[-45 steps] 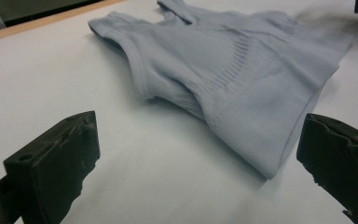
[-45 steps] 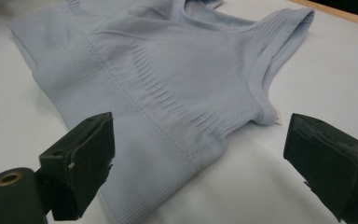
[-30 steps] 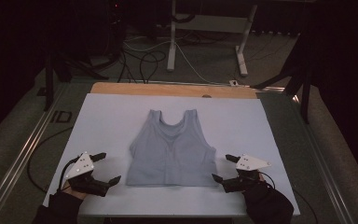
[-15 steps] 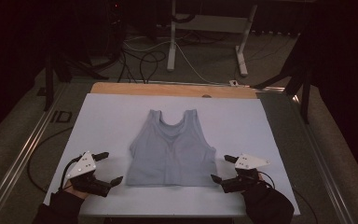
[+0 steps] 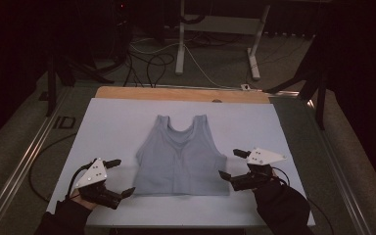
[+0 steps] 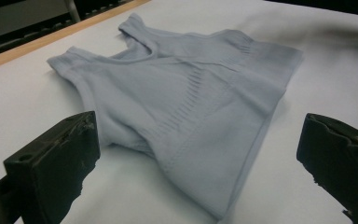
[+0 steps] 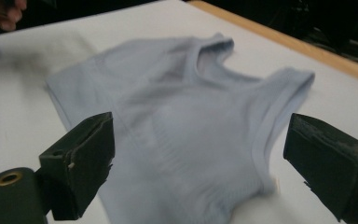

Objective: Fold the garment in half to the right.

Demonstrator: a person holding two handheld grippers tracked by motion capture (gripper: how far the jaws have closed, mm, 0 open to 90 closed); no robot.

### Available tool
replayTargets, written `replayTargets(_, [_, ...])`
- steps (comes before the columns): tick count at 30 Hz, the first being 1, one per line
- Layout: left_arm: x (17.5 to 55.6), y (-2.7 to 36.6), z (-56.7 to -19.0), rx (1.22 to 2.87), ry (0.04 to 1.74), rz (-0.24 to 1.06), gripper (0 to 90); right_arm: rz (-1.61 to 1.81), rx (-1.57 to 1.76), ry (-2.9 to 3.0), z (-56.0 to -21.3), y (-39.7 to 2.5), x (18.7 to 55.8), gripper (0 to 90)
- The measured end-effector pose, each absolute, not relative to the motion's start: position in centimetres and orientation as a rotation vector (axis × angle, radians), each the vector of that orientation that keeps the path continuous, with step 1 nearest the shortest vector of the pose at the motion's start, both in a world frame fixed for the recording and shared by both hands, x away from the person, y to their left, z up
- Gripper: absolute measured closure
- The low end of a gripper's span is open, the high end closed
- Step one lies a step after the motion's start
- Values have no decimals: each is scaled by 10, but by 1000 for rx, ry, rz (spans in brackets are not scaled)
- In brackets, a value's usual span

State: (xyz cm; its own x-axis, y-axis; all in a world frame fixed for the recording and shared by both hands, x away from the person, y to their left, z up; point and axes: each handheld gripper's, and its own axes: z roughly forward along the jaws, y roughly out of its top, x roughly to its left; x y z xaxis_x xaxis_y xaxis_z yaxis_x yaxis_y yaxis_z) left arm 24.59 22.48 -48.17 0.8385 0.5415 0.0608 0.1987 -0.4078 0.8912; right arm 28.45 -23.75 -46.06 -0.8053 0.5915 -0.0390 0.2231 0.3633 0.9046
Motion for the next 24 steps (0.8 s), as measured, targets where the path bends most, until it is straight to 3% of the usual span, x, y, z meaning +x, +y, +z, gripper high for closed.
replayTargets(24, [241, 205, -455, 2042, 625, 454, 4, 1438, 539, 2328, -419, -163, 343, 90])
